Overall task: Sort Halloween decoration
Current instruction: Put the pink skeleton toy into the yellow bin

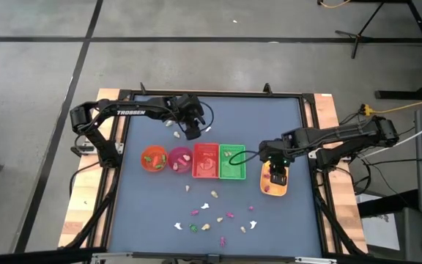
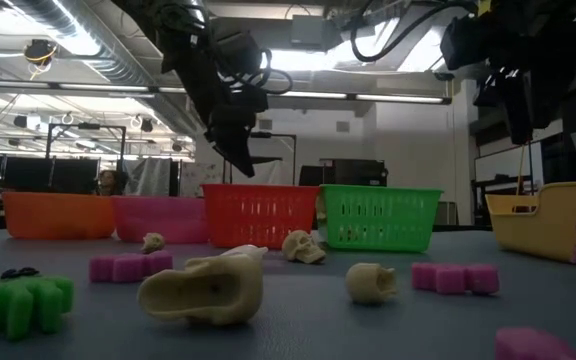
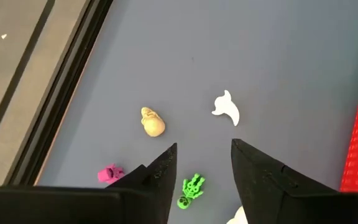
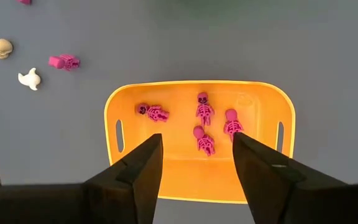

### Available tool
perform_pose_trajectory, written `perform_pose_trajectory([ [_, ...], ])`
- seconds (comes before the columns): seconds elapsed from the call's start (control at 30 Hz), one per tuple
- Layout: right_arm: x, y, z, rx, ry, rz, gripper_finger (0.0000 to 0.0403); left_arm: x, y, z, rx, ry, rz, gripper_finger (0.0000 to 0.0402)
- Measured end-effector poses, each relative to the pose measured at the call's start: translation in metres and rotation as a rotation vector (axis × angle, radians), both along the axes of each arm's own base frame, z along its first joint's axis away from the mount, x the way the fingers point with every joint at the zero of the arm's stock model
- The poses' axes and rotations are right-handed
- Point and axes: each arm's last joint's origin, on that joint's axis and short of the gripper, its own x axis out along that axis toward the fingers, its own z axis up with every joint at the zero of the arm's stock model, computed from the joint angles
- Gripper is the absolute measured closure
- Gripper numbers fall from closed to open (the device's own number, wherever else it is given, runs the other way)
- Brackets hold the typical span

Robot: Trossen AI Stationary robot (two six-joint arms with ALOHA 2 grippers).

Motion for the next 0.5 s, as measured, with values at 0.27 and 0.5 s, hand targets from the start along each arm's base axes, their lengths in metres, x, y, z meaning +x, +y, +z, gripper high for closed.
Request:
perform_pose_trajectory([
  [0.27,0.0,0.0,0.0,0.0,0.0,-0.001,0.0208,-0.007,0.01,-0.001,0.032,0.04,0.033,0.0206],
  [0.5,0.0,0.0,0.0,0.0,-0.001,-0.001,0.0208,-0.023,0.039,-0.001,0.07,0.071,0.11,0.0198],
])
